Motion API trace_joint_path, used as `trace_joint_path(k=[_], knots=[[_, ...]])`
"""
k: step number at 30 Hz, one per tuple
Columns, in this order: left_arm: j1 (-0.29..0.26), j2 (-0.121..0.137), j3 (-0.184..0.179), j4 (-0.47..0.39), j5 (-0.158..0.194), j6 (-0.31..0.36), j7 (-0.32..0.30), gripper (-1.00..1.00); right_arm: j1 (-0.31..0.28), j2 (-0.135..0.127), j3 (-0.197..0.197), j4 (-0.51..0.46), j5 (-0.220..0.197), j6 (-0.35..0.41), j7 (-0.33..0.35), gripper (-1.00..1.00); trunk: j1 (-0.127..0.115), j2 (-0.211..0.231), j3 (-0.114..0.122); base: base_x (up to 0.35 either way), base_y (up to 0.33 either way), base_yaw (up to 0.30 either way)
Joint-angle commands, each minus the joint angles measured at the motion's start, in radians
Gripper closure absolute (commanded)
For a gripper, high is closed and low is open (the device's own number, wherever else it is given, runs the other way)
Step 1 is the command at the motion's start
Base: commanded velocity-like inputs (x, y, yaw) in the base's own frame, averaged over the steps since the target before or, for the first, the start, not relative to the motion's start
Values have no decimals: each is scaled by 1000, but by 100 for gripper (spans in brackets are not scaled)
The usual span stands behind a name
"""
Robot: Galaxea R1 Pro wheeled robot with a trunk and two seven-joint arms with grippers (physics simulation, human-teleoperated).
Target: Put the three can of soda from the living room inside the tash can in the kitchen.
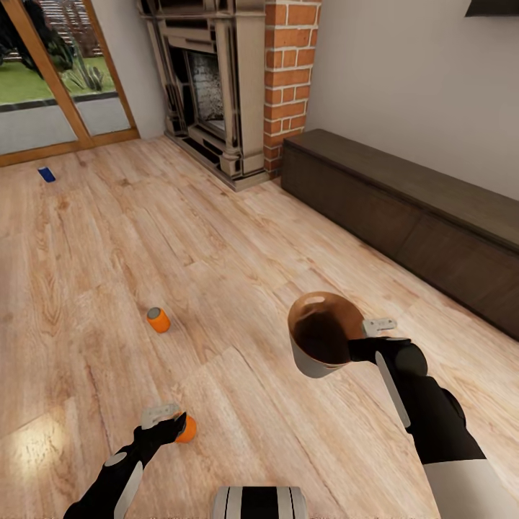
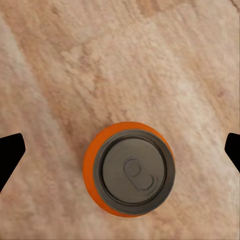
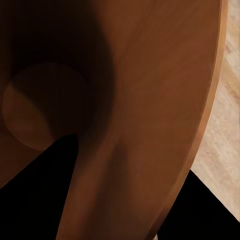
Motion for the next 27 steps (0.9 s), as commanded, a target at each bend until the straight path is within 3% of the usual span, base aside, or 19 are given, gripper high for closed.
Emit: trace_joint_path(k=[1,6,16,24,27], knots=[[0,0,0,0,0,0,0,-100,-1,0,0,-1,-8,0,2,100,0,0,-1,0,0,0],[0,0,0,0,0,0,0,-100,-1,0,0,-1,-8,0,2,100,0,0,-9,0,0,0],[0,0,0,0,-43,0,0,-100,-1,0,0,-1,-8,0,2,100,0,0,-12,0,0,0],[0,0,-1,0,-48,0,-1,-100,-1,0,0,-1,-8,0,2,100,0,0,-12,0,0,0],[0,0,-1,0,-48,0,-1,-100,0,0,0,-1,-8,1,2,100,11,-21,-22,0,0,0]])
